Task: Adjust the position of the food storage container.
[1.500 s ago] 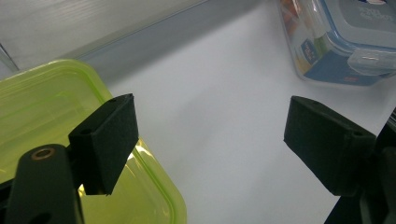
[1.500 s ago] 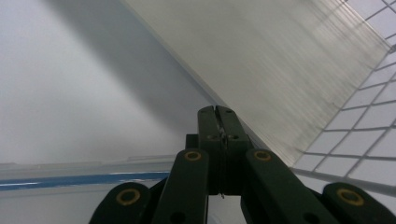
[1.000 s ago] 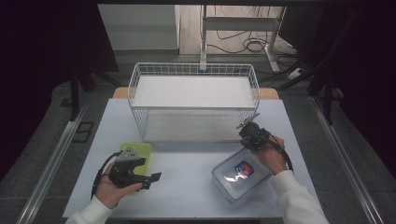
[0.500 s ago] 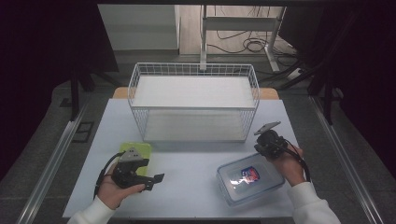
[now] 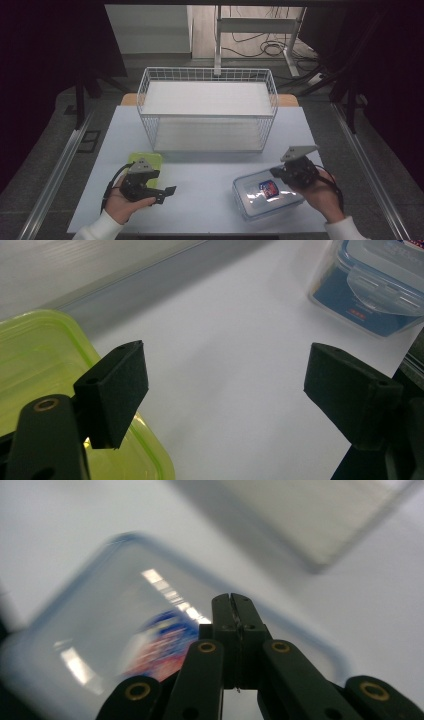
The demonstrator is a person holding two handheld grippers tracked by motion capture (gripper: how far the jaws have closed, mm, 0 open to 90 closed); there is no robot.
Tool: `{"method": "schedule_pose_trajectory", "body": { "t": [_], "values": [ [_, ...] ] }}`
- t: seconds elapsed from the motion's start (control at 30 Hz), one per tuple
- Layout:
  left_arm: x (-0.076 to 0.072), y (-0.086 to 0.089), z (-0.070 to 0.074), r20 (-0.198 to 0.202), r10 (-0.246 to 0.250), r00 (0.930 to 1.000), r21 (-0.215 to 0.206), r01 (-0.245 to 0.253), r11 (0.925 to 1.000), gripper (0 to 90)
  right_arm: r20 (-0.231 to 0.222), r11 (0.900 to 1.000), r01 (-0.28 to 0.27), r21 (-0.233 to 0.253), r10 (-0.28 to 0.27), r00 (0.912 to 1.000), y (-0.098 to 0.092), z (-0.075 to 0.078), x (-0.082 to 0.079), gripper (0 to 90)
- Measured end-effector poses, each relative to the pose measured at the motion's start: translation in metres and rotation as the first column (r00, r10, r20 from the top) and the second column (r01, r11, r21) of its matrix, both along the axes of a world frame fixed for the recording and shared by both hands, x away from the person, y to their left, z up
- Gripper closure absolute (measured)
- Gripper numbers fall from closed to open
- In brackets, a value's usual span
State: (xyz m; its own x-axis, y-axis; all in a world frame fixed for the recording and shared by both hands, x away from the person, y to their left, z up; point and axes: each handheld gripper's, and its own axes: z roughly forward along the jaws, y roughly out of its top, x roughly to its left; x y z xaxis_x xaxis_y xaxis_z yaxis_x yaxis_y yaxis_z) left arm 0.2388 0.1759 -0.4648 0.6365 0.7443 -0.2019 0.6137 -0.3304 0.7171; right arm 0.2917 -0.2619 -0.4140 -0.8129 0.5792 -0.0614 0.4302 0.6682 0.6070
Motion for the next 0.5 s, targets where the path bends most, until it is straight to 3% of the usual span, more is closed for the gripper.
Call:
{"method": "schedule_pose_trajectory", "body": {
  "t": [0.07,0.1,0.13,0.17,0.2,0.4,0.5],
  "values": [
    [0.000,0.000,0.000,0.000,0.000,1.0000,-0.001,0.000,1.0000,17.6,-0.010,0.998,-0.062,0.006,0.062,0.9980,0.004,-0.001,-0.021,89.5],
    [0.000,0.000,0.000,0.000,0.000,1.0000,-0.001,0.000,1.0000,17.6,-0.010,0.998,-0.062,0.006,0.062,0.9980,0.004,-0.001,-0.021,89.5],
    [0.000,0.000,0.001,0.000,0.000,1.0000,-0.001,0.000,1.0000,17.6,-0.052,0.992,-0.128,0.016,0.128,0.9904,0.007,-0.004,-0.039,89.5],
    [0.000,0.000,0.001,0.000,0.000,1.0000,-0.001,0.000,1.0000,17.6,-0.052,0.992,-0.128,0.016,0.128,0.9904,0.007,-0.004,-0.039,89.5],
    [0.000,-0.001,0.001,0.000,-0.001,1.0000,0.000,0.001,1.0000,17.6,-0.103,0.983,-0.180,0.031,0.182,0.9778,0.010,-0.009,-0.056,89.5],
    [0.001,-0.002,0.001,-0.002,-0.002,1.0000,-0.002,0.002,1.0000,17.6,-0.184,0.963,-0.269,-0.004,0.263,0.9469,0.022,-0.030,-0.076,89.5],
    [0.001,-0.002,0.001,0.001,-0.003,1.0000,-0.003,0.003,1.0000,17.6,-0.201,0.956,-0.292,-0.042,0.278,0.9394,0.027,-0.041,-0.077,89.5]
  ]
}}
